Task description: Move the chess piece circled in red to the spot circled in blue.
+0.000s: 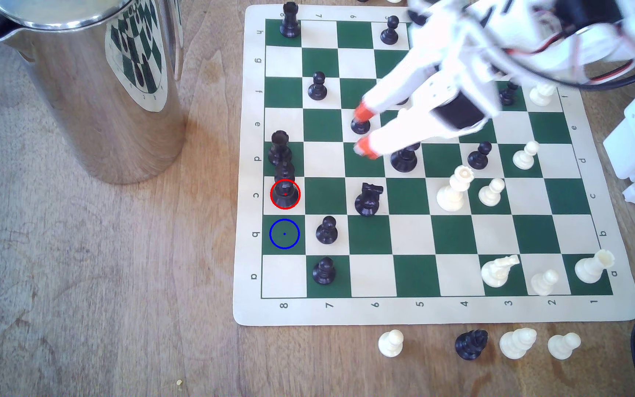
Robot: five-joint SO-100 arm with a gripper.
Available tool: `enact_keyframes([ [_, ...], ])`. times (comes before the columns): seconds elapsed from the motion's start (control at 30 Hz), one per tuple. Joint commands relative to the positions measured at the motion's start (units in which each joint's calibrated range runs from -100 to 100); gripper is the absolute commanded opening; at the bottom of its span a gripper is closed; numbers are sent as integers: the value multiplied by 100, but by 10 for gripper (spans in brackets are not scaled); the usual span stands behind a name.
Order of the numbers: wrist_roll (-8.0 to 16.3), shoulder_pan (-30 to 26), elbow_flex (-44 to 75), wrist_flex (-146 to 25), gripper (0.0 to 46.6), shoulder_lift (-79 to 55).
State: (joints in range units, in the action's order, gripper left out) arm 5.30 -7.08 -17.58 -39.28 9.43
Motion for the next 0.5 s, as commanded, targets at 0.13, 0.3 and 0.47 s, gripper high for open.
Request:
enact_keyframes([
  [0.13,39,203,851,226,129,-569],
  [0.3,68,219,1033,382,128,-968],
  [0.47,107,188,1504,488,128,-1418],
])
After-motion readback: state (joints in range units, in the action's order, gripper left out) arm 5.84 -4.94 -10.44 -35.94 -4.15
